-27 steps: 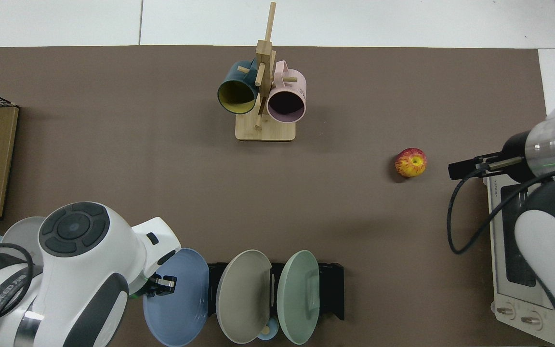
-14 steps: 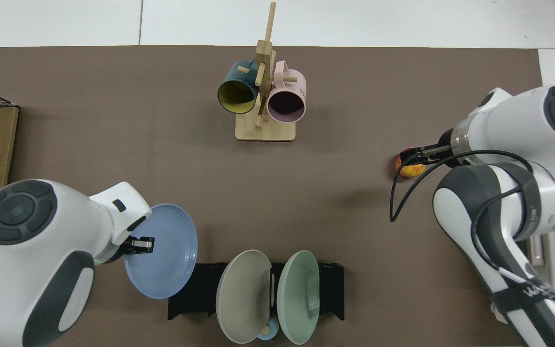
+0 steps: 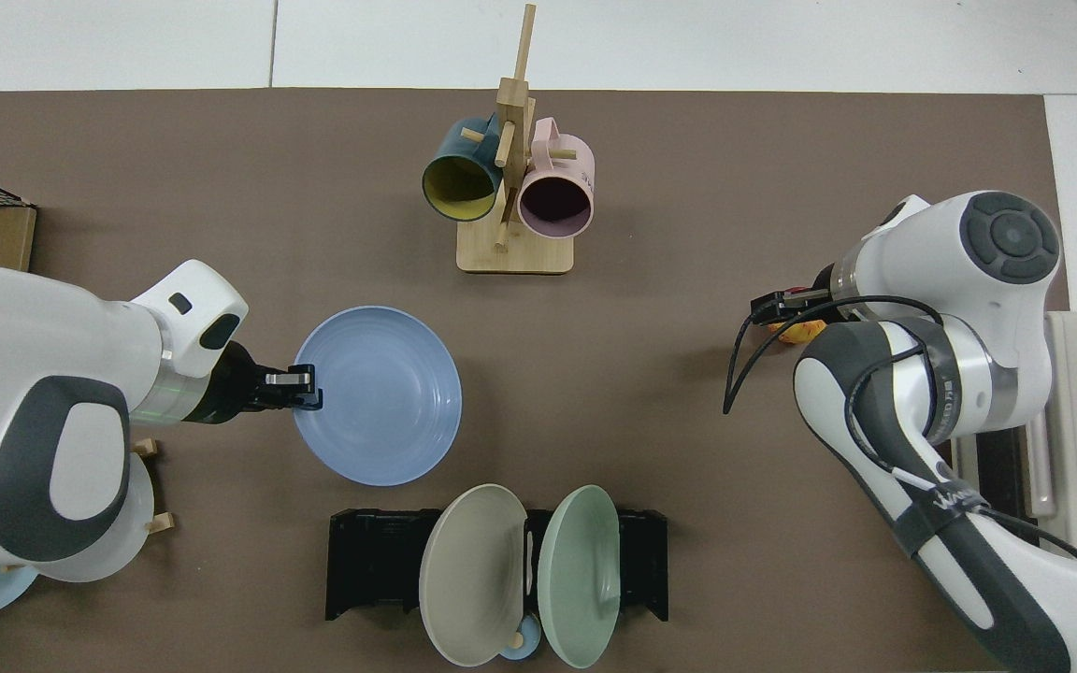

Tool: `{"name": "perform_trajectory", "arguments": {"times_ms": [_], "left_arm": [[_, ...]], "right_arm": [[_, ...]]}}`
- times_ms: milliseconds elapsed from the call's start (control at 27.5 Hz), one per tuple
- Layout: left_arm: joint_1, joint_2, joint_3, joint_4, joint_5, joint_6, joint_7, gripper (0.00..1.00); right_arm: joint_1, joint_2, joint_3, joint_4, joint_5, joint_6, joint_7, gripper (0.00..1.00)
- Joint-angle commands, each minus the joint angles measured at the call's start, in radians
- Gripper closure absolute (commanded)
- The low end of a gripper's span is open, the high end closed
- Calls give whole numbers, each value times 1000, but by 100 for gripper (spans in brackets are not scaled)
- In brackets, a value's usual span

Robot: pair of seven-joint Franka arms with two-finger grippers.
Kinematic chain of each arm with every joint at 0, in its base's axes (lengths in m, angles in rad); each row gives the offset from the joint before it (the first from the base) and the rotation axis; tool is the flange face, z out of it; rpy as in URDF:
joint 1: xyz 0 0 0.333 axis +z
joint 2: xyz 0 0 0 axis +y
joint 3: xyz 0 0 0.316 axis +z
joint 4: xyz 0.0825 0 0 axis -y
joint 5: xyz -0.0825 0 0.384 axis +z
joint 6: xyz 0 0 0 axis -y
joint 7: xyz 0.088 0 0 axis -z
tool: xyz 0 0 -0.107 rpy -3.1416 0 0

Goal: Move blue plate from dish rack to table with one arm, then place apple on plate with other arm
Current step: 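Lift the blue plate out with the left gripper while the right gripper grasps the apple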

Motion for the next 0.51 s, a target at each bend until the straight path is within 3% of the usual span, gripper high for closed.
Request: {"name": "perform_trajectory", "arguments": {"times_ms": [0, 291, 474], "left_arm": [[7, 92, -58, -1, -97, 113, 15, 100], [7, 179, -138, 1, -141, 178, 13, 100], [-6, 207, -172, -4, -141, 219, 10, 100]], "right_arm": [[-10, 21, 1, -30, -25, 62, 33, 0], [-39, 108, 1, 29, -89, 91, 21, 0], [-39, 147, 1, 57, -88, 105, 23, 0]]}}
